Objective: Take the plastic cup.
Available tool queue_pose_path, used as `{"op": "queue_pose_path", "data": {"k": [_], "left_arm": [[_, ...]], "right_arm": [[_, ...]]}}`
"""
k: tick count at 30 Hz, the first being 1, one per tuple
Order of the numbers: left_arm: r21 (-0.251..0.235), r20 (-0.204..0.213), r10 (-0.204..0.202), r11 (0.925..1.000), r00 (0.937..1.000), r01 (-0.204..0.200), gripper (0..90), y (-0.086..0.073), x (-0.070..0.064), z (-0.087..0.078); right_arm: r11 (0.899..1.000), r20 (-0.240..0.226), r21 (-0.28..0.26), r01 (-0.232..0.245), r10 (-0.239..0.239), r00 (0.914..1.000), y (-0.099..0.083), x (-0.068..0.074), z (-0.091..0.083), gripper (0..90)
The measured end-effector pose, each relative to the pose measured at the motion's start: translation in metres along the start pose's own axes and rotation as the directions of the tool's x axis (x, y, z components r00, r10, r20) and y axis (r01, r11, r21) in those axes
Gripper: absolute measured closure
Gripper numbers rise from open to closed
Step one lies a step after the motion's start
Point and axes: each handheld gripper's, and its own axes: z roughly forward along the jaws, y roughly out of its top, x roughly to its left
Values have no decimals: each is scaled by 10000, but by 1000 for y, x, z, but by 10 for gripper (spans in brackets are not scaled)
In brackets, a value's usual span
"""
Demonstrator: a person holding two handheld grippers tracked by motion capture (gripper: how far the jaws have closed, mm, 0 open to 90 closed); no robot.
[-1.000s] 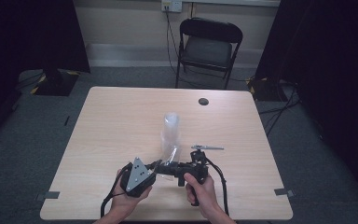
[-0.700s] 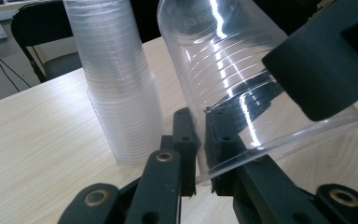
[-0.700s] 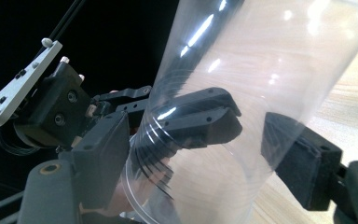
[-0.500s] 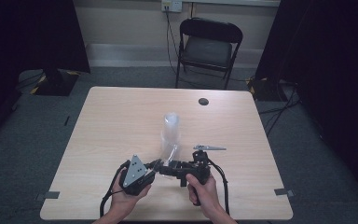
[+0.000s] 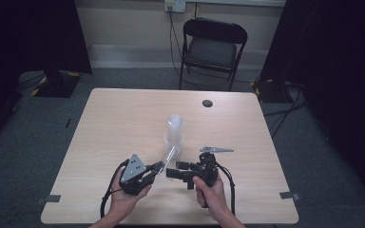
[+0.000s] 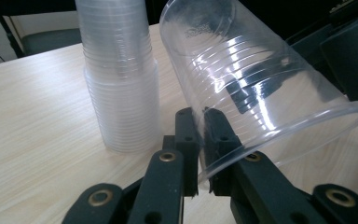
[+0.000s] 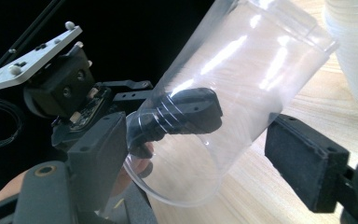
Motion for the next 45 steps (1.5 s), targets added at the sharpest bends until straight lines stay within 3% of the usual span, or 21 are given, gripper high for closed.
{"op": "queue_pose_path", "data": {"k": [8, 11, 14, 18, 23, 27, 29, 33, 37, 42, 45], "left_arm": [[83, 441, -335, 9994, 9985, 331, 860, 0, 6, -4], [198, 536, -472, 9987, 9974, 461, 862, -1, 8, -4], [328, 526, -591, 9978, 9969, 574, 862, -1, 11, -5], [449, 454, -781, 9961, 9959, 760, 862, -2, 14, -5], [748, 719, -1027, 9924, 9921, 973, 862, -3, 20, -6], [872, 783, -1243, 9892, 9891, 1174, 858, -3, 23, -6], [947, 767, -1204, 9891, 9898, 1129, 859, -3, 25, -6], [1276, 856, -1334, 9843, 9874, 1219, 862, -4, 27, -6], [1698, 1168, -1149, 9810, 9865, 942, 863, -4, 22, -5], [2235, 1589, -1276, 9705, 9790, 903, 861, -6, 22, 0], [2449, 1709, -1143, 9670, 9786, 702, 860, -7, 21, 2]], "right_arm": [[9988, 167, -36, 489, -488, 9987, 1, 1, -6, 228], [9971, 581, -25, 765, -762, 9954, 2, 2, -8, 222], [9950, 686, -32, 996, -992, 9927, 2, 3, -11, 218], [9931, 659, 20, 1175, -1174, 9909, 3, 3, -13, 214], [9888, 616, 250, 1473, -1486, 9870, 4, 3, -14, 213], [9835, 739, 303, 1782, -1800, 9809, 4, 5, -15, 220], [9743, 936, 281, 2236, -2252, 9698, 4, 10, -16, 225], [9667, 1142, 426, 2523, -2556, 9600, 5, 10, -18, 232], [9608, 1286, 568, 2715, -2767, 9523, 5, 9, -21, 231], [9481, 1536, 749, 3089, -3170, 9359, 6, 11, -25, 220], [9438, 1470, 785, 3210, -3295, 9327, 6, 11, -26, 220]]}}
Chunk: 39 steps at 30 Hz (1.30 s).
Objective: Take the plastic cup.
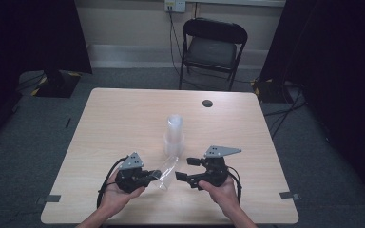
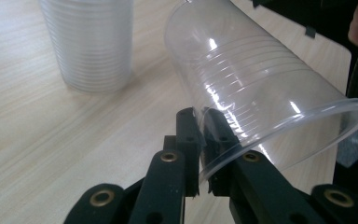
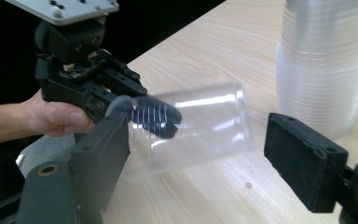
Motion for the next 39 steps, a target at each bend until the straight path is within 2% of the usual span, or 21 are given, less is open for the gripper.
{"op": "queue_pose_path", "data": {"k": [1, 2, 4, 6, 7, 8, 9, 14, 16, 19, 20, 21, 23, 26, 28, 30, 31, 35, 36, 38, 39], "left_arm": [[273, 254, 90, 9996, 9996, -97, 860, 0, -1, 2], [273, 254, 90, 9996, 9996, -97, 860, 0, -1, 2], [610, 502, 140, 9980, 9986, -170, 860, -1, -4, 6], [750, 592, 201, 9969, 9980, -245, 860, -2, -4, 8], [981, 848, 167, 9949, 9963, -250, 861, -2, -6, 10], [981, 848, 167, 9949, 9963, -250, 860, -2, -6, 10], [1201, 1101, 152, 9924, 9938, -285, 860, -2, -8, 12], [1447, 1501, 186, 9886, 9885, -405, 861, -3, -9, 14], [1462, 1578, 122, 9886, 9874, -356, 861, -3, -9, 14], [1522, 1957, -187, 9883, 9805, -115, 861, -2, -7, 13], [1522, 1957, -187, 9883, 9805, -115, 862, -2, -7, 13], [1543, 2049, -243, 9880, 9785, -78, 862, -2, -7, 14], [1526, 2138, -357, 9883, 9762, 28, 862, -2, -8, 13], [1537, 2212, -541, 9879, 9737, 200, 863, -2, -6, 13], [1441, 2317, -879, 9880, 9688, 551, 865, -1, -4, 12], [1425, 2304, -974, 9876, 9682, 655, 866, -1, -3, 11], [1425, 2219, -1033, 9871, 9696, 726, 866, -1, -3, 12], [1312, 2150, -1281, 9862, 9682, 1014, 865, -2, 1, 12], [1312, 2268, -1408, 9849, 9637, 1130, 866, -2, 4, 12], [1152, 2422, -1857, 9801, 9523, 1619, 869, -1, 7, 12], [1137, 2471, -1922, 9791, 9497, 1686, 871, -1, 8, 12]], "right_arm": [[9999, -42, -13, 172, -172, 9998, 0, 1, 0, 225], [9999, -42, -13, 172, -172, 9998, 0, 1, 0, 225], [9972, -251, 201, 718, -713, 9971, 0, 6, 1, 240], [9957, -308, 285, 883, -875, 9957, 1, 8, 2, 258], [9897, -448, 593, 1300, -1274, 9908, 1, 12, 4, 282], [9897, -448, 593, 1300, -1274, 9908, 1, 12, 4, 282], [9836, -586, 772, 1629, -1586, 9856, 0, 14, 7, 291], [9664, -687, 1356, 2183, -2106, 9752, -2, 16, 11, 249], [9612, -726, 1481, 2327, -2241, 9719, -3, 15, 12, 239], [9407, -959, 1789, 2881, -2748, 9567, -5, 15, 14, 175], [9407, -959, 1789, 2881, -2748, 9567, -5, 15, 14, 175], [9297, -1042, 1925, 3141, -2989, 9486, -7, 15, 16, 163], [9163, -1122, 2223, 3332, -3154, 9423, -8, 16, 19, 162], [9097, -1175, 2295, 3459, -3269, 9377, -10, 19, 21, 145], [9053, -1334, 2266, 3594, -3366, 9321, -10, 20, 22, 139], [9027, -1368, 2289, 3644, -3407, 9301, -10, 21, 22, 137], [8919, -1420, 2351, 3863, -3617, 9214, -10, 24, 24, 133], [8649, -1392, 2627, 4277, -4046, 9038, -13, 31, 30, 120], [8607, -1406, 2666, 4337, -4105, 9010, -13, 32, 32, 112], [8436, -1363, 2809, 4576, -4369, 8891, -13, 36, 35, 112], [8347, -1286, 2853, 4710, -4537, 8818, -14, 37, 37, 111]]}}
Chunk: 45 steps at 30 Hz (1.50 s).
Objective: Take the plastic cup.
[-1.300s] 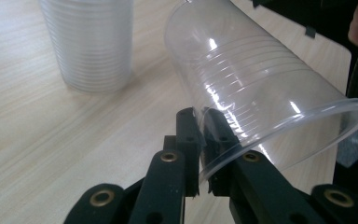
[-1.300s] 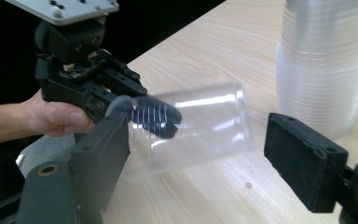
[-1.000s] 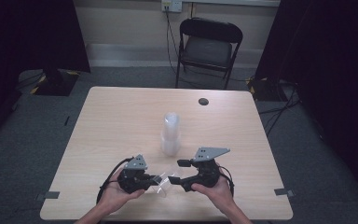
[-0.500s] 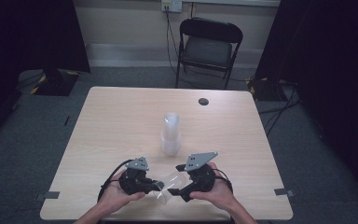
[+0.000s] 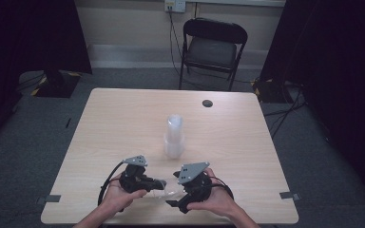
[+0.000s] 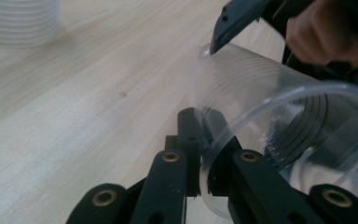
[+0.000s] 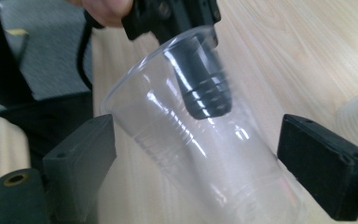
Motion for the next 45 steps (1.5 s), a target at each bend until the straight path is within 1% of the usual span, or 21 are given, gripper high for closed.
{"op": "queue_pose_path", "data": {"k": [7, 9, 10, 11, 13, 14, 17, 18, 20, 21, 22, 24, 25, 26, 28, 32, 35, 36, 40, 43, 45], "left_arm": [[5, 100, -192, 9998, 9998, 192, 872, 0, -2, 1], [43, 29, -239, 9997, 9997, 239, 872, 0, -1, 1], [59, 12, -346, 9994, 9994, 345, 871, 0, 1, -1], [59, 12, -346, 9994, 9994, 345, 872, 0, 1, -1], [12, 91, -487, 9988, 9988, 487, 872, 0, 3, -3], [61, 67, -441, 9990, 9990, 440, 872, 0, 3, -2], [84, 88, -506, 9987, 9987, 505, 873, -1, 2, -1], [101, -72, -433, 9990, 9990, 433, 887, -1, 1, 2], [134, 24, -396, 9991, 9992, 396, 889, -1, -1, 4], [134, -205, -274, 9995, 9994, 276, 888, 0, -2, 3], [79, -182, -267, 9996, 9995, 269, 892, 0, -4, 2], [75, -93, -301, 9995, 9995, 302, 892, 1, -3, 2], [147, -130, -296, 9994, 9995, 298, 892, 1, -2, 3], [178, -92, -402, 9990, 9992, 403, 891, 0, -1, 4], [238, -150, -414, 9988, 9990, 418, 890, 0, 0, 6], [394, -174, -396, 9984, 9991, 403, 884, 0, 0, 8], [465, -172, -399, 9981, 9991, 406, 881, 0, 2, 7], [425, -102, -454, 9980, 9989, 458, 881, 0, 2, 6], [528, -170, -493, 9973, 9986, 501, 880, 0, 2, 7], [427, -221, -427, 9981, 9988, 436, 877, 0, 2, 6], [330, -229, -513, 9981, 9984, 521, 876, 0, 2, 6]], "right_arm": [[9992, 132, 320, 234, -238, 9996, 2, 4, 12, 115], [9986, 346, 435, 312, -327, 9989, 3, 6, 15, 116], [9983, 498, 458, 370, -393, 9980, 5, 7, 17, 123], [9983, 498, 458, 370, -393, 9980, 5, 7, 17, 123], [9975, 631, 448, 554, -581, 9963, 9, 9, 19, 133], [9975, 647, 429, 564, -591, 9962, 9, 10, 20, 135], [9968, 533, 474, 644, -669, 9963, 10, 10, 22, 147], [9963, 476, 466, 727, -749, 9960, 11, 12, 24, 173], [9958, 463, 538, 744, -769, 9960, 13, 15, 26, 172], [9946, 511, 584, 854, -884, 9948, 14, 16, 27, 174], [9935, 594, 648, 941, -979, 9934, 14, 17, 28, 178], [9953, 545, 505, 826, -853, 9949, 14, 17, 28, 184], [9952, 587, 497, 841, -870, 9945, 14, 17, 28, 186], [9949, 642, 512, 869, -901, 9939, 15, 17, 28, 187], [9943, 681, 592, 887, -926, 9934, 14, 18, 29, 202], [9945, 813, 488, 928, -965, 9920, 15, 20, 30, 204], [9935, 884, 351, 1081, -1108, 9899, 16, 21, 28, 244], [9939, 910, 289, 1064, -1086, 9899, 17, 22, 28, 250], [9939, 894, 312, 1058, -1082, 9901, 17, 22, 28, 273], [9942, 975, 255, 1049, -1069, 9895, 17, 22, 28, 287], [9938, 950, 251, 1080, -1099, 9894, 17, 21, 27, 289]]}}
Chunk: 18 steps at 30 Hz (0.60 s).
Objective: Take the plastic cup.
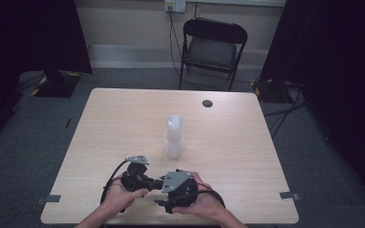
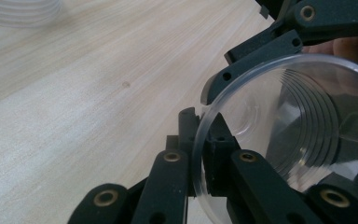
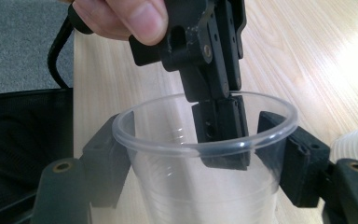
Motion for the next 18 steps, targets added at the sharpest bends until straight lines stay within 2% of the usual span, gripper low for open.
{"op": "queue_pose_path", "data": {"k": [3, 12, 18], "left_arm": [[-93, -182, 103, 9999, 9998, -105, 866, 0, -1, 1], [-407, -322, 64, 9991, 9995, -77, 830, 0, -1, -1], [-482, -476, 249, 9985, 9986, -272, 810, 0, -2, -2]], "right_arm": [[10000, 52, 0, -76, 76, 10000, -1, -2, 0, 290], [9993, 245, -175, -330, 334, 9991, -2, -5, -3, 303], [9991, 314, -188, -390, 396, 9987, -2, -7, -2, 306]]}}
